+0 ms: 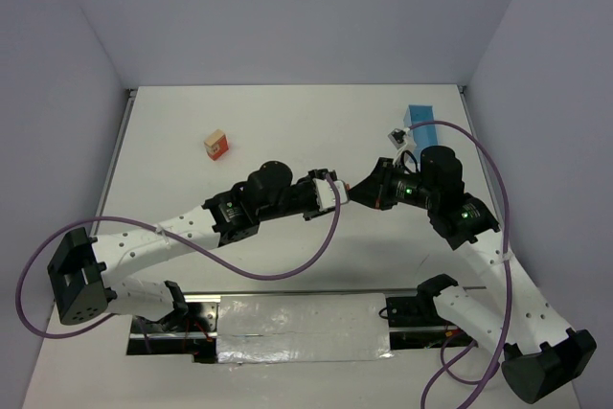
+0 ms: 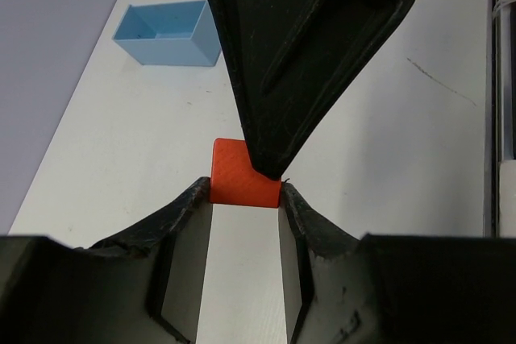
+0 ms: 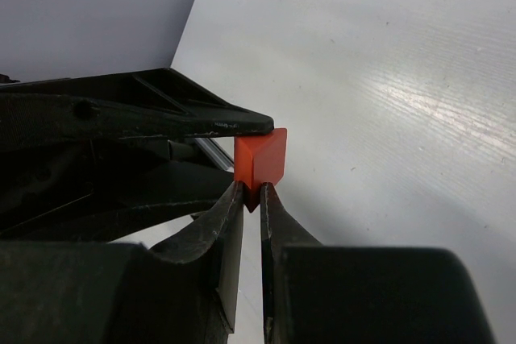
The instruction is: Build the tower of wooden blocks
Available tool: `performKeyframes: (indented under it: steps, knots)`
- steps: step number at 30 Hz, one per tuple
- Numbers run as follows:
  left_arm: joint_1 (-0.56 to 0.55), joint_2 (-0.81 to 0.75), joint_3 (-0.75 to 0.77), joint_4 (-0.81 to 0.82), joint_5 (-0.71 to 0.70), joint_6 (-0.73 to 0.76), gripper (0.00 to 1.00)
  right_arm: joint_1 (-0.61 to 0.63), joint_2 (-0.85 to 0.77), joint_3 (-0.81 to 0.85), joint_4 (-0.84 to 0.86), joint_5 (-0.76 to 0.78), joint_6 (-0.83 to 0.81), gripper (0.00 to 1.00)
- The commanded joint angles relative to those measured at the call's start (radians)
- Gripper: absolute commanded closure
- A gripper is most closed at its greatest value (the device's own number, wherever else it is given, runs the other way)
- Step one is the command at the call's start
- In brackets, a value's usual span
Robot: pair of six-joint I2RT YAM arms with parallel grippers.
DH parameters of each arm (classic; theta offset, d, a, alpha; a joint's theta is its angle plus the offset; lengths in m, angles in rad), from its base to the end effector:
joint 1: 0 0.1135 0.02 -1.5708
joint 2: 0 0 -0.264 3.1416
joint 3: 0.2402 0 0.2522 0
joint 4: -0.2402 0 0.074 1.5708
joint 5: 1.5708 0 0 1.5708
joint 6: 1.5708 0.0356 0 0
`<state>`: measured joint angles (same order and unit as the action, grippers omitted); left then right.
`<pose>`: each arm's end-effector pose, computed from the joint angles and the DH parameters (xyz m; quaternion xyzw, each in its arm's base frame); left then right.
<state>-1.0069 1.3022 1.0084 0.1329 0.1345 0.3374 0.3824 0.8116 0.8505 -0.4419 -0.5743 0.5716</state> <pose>0.1615 -0.2643 0.3370 0.5073 0.5675 -0.2607 0.5938 0.1563 0.0837 0.3337 -0.0798 0.8113 0.4527 0.3612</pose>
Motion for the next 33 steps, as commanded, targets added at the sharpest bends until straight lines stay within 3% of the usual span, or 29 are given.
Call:
performKeyframes:
  steps: [1, 2, 5, 6, 7, 8, 9, 10, 11, 24, 26, 30, 33]
  knots:
    - [-0.006, -0.017, 0.052, 0.030, 0.014, 0.002, 0.64, 0.000, -0.008, 0.009, 0.032, -0.002, -0.009, 0.96]
    - [-0.006, -0.015, 0.053, 0.028, 0.016, 0.000, 0.71, 0.000, -0.008, 0.007, 0.029, -0.001, -0.010, 0.96]
    - [-0.006, -0.011, 0.067, 0.011, 0.022, -0.001, 0.77, 0.000, -0.006, 0.005, 0.028, 0.005, -0.015, 0.96]
    - [-0.006, -0.009, 0.068, 0.010, 0.027, -0.003, 0.77, 0.000, -0.006, 0.005, 0.028, 0.005, -0.015, 0.96]
    - [-0.006, -0.009, 0.070, 0.008, 0.028, -0.005, 0.72, 0.000, -0.005, 0.005, 0.028, 0.007, -0.015, 0.96]
    - [-0.006, -0.011, 0.070, 0.007, 0.031, -0.005, 0.63, 0.000, -0.005, 0.004, 0.025, 0.007, -0.016, 0.96]
    - [-0.006, -0.011, 0.070, 0.007, 0.030, -0.005, 0.39, -0.002, -0.005, 0.005, 0.026, 0.007, -0.016, 0.96]
    - [-0.006, -0.009, 0.071, 0.005, 0.027, -0.006, 0.01, -0.002, -0.006, 0.004, 0.026, 0.007, -0.016, 0.96]
    - [-0.006, -0.008, 0.073, 0.002, 0.030, -0.006, 0.00, -0.002, -0.006, 0.005, 0.028, 0.007, -0.016, 0.96]
    - [-0.006, -0.032, 0.038, 0.036, 0.014, -0.017, 0.01, 0.000, -0.003, 0.002, 0.037, 0.004, -0.013, 0.96]
    - [-0.006, -0.037, 0.029, 0.043, 0.013, -0.020, 0.09, 0.001, -0.003, 0.004, 0.037, 0.007, -0.013, 0.96]
    - [-0.006, -0.038, 0.032, 0.037, 0.011, -0.015, 0.52, 0.000, -0.003, -0.002, 0.034, 0.008, -0.016, 0.96]
    - [-0.006, -0.034, 0.030, 0.037, 0.004, -0.015, 0.55, 0.000, -0.006, -0.001, 0.034, 0.008, -0.016, 0.96]
